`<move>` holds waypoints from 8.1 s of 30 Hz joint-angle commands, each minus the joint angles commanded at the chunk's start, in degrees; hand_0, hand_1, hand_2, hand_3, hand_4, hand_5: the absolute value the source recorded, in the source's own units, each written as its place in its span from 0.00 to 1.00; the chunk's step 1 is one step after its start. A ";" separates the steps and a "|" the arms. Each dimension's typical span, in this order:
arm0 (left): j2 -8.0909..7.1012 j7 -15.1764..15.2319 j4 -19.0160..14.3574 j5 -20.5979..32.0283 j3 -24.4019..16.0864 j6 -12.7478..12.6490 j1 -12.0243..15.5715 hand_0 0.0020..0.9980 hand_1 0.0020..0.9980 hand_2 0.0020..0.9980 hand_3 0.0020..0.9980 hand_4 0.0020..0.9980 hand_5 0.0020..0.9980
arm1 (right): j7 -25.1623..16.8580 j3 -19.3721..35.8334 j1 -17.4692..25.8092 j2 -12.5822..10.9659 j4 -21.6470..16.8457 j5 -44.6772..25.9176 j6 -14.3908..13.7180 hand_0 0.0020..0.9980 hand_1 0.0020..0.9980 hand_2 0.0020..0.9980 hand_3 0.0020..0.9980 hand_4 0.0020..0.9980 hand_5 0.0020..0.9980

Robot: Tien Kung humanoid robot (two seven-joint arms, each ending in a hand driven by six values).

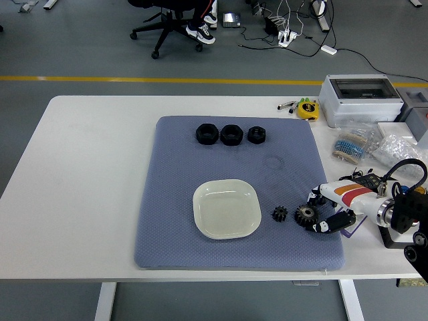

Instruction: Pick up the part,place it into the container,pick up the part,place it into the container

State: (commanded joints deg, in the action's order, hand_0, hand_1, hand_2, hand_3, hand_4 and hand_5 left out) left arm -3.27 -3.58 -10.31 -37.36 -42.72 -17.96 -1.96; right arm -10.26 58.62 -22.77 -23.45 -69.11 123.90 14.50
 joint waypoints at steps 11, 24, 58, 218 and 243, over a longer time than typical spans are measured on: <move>0.02 -0.14 0.00 0.41 0.69 -0.07 0.03 0.71 0.67 0.73 0.58 0.67 0.60 | 0.48 0.19 0.32 -0.03 -0.84 -2.77 -0.82 0.15 0.19 0.35 0.41 0.81 0.59; 0.00 0.08 0.00 0.93 1.38 0.01 -0.35 0.70 0.67 0.73 0.58 0.66 0.60 | 0.52 0.15 0.09 -0.18 -3.48 -4.43 -2.22 0.11 0.16 0.30 0.39 0.81 0.61; -0.17 -0.55 0.00 -0.36 1.53 -0.04 0.52 0.70 0.67 0.72 0.58 0.66 0.60 | 0.14 -9.00 -9.65 12.96 -4.14 -5.18 -2.62 0.12 0.17 0.30 0.41 0.83 0.63; -0.52 -0.45 0.00 3.65 5.84 -0.87 -0.12 0.70 0.66 0.70 0.57 0.65 0.59 | -1.23 -16.39 -16.63 17.01 6.79 -7.27 -9.06 0.28 0.41 0.50 0.49 0.79 0.33; -0.41 -1.01 0.00 1.96 4.69 -0.94 0.28 0.70 0.66 0.70 0.57 0.66 0.59 | -0.42 -13.31 -16.46 16.94 8.21 -2.82 -11.72 0.45 0.61 0.78 0.83 0.96 0.33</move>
State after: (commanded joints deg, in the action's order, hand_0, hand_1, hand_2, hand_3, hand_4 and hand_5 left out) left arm -3.69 -4.58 -10.31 -35.39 -38.03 -18.90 -1.68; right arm -10.68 45.30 -39.24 -6.51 -60.91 121.08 2.79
